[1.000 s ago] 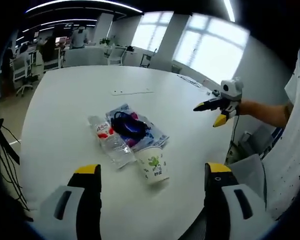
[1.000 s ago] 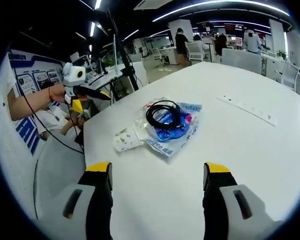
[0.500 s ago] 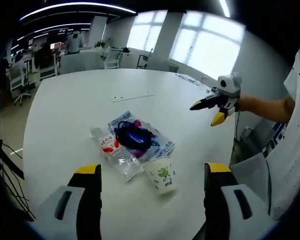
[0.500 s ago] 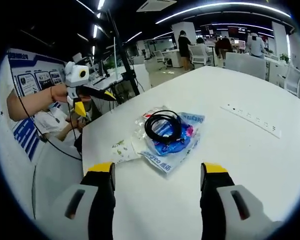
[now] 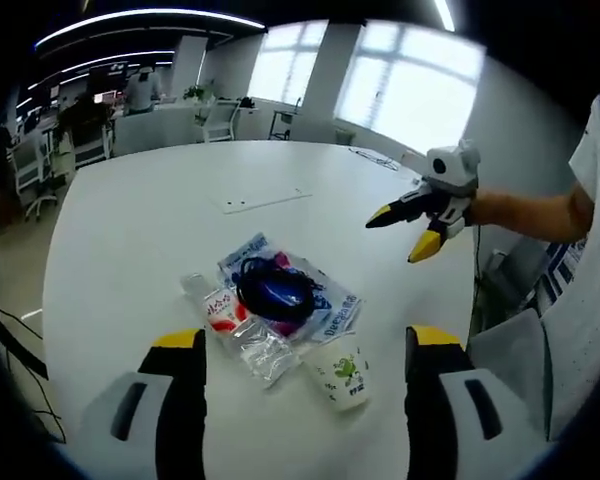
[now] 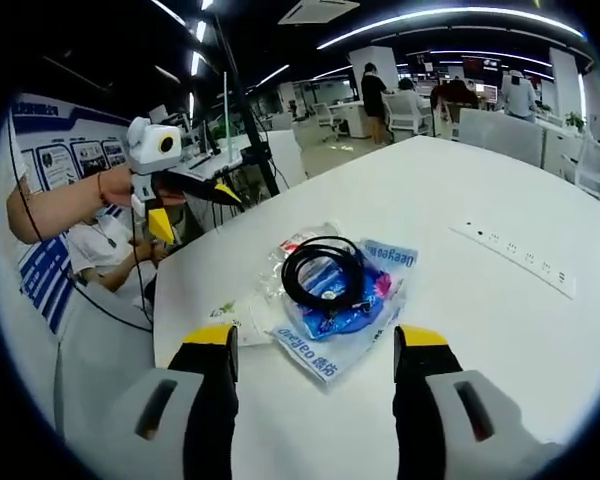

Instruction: Arrange the tabletop items into an orderly group along one side of the table until the central work area is clear of visible clutter.

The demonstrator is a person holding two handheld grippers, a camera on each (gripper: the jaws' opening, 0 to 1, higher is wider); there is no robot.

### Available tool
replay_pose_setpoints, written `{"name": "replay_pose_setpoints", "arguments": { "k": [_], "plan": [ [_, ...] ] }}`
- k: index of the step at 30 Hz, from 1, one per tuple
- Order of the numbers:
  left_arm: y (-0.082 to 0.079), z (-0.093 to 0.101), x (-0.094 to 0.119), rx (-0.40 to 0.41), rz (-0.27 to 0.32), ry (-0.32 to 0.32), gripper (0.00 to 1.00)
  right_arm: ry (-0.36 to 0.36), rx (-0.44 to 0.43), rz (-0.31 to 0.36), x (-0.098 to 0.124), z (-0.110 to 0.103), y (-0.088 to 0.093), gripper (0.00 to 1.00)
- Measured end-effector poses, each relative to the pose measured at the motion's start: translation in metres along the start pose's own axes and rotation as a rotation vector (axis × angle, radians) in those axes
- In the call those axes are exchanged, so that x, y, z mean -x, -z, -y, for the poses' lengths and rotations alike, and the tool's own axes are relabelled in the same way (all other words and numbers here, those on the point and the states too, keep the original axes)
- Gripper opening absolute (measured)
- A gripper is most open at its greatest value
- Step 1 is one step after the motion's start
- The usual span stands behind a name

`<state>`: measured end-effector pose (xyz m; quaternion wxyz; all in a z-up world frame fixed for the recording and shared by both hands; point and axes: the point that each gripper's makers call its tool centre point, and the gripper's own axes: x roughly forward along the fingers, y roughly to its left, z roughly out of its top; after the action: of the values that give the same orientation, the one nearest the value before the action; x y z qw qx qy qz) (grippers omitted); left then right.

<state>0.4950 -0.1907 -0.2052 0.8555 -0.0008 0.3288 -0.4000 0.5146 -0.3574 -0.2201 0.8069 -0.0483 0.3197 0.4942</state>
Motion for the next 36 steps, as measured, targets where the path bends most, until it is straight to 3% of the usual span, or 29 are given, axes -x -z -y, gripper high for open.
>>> {"name": "replay_pose_setpoints", "arguments": {
  "k": [18, 22, 36],
  "plan": [
    [-0.021, -0.013, -0.044, -0.019, 0.007, 0.030, 0.77, -0.017, -0.029, 0.026, -0.037, 0.016, -0.021, 0.53],
    [-0.019, -0.017, -0.055, -0.049, -0.037, 0.035, 0.76, -0.016, -0.034, 0.024, -0.048, 0.020, -0.023, 0.49],
    [-0.024, -0.034, -0.083, -0.090, -0.084, 0.030, 0.67, -0.015, -0.029, -0.009, -0.086, 0.029, -0.027, 0.41]
  ]
}}
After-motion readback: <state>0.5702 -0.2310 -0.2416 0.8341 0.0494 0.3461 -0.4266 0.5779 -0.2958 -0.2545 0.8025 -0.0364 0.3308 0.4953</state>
